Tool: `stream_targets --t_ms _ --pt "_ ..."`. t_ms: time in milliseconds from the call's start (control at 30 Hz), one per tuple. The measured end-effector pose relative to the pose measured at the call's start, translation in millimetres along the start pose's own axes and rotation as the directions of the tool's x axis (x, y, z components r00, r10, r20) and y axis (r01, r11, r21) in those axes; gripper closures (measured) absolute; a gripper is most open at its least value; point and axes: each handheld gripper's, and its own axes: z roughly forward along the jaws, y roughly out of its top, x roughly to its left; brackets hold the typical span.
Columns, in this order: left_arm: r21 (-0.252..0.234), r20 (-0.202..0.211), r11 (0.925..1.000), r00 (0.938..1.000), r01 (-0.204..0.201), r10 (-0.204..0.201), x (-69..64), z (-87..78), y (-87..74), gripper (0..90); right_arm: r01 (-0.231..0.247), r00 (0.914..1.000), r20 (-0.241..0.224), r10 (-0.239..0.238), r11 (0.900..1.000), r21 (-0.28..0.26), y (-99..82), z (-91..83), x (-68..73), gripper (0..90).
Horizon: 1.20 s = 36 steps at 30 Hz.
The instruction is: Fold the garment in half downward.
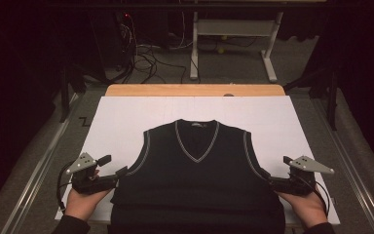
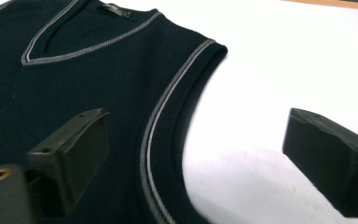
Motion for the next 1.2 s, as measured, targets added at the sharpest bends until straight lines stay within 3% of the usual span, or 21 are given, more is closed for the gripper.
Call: stream_targets --t_ms 33,100,200,300,500,967,1200 --pt "0.005 -0.002 0.9999 0.9999 0.015 -0.015 2.2 2.3 2.2 10.5 -0.008 1.0 0.002 0.008 1.0 0.003 3.0 6.7 -2.4 1.0" --pt "0.003 -0.014 0.9999 0.9998 0.011 -0.011 4.4 5.0 4.8 9.6 -0.006 1.0 0.007 0.006 1.0 0.005 4.2 8.7 -3.0 0.3" --pt "0.001 -0.032 1.0 0.9995 0.005 -0.005 6.3 11.3 11.8 0.0 -0.003 0.9999 0.016 0.003 1.0 0.001 12.1 15.6 -5.9 0.2" --pt "-0.012 -0.044 0.9999 0.999 -0.009 0.009 6.5 16.1 20.1 0.0 0.002 0.9998 0.018 -0.002 1.0 0.0 15.6 18.1 -6.7 0.2" --pt "0.009 -0.041 0.9998 0.999 -0.015 0.016 6.6 29.1 37.7 0.0 0.009 0.9998 0.016 -0.009 1.0 -0.003 26.8 27.8 -7.0 0.2" --pt "-0.033 -0.042 0.9994 0.9991 -0.003 0.002 2.6 45.5 61.7 0.0 0.003 0.9997 0.026 -0.003 1.0 -0.006 42.2 42.6 -12.5 0.4" --pt "-0.009 -0.041 0.9999 0.9991 0.008 -0.009 4.0 59.8 73.0 0.0 0.01 0.9996 0.026 -0.009 0.9999 -0.011 56.3 48.9 -12.1 0.5"
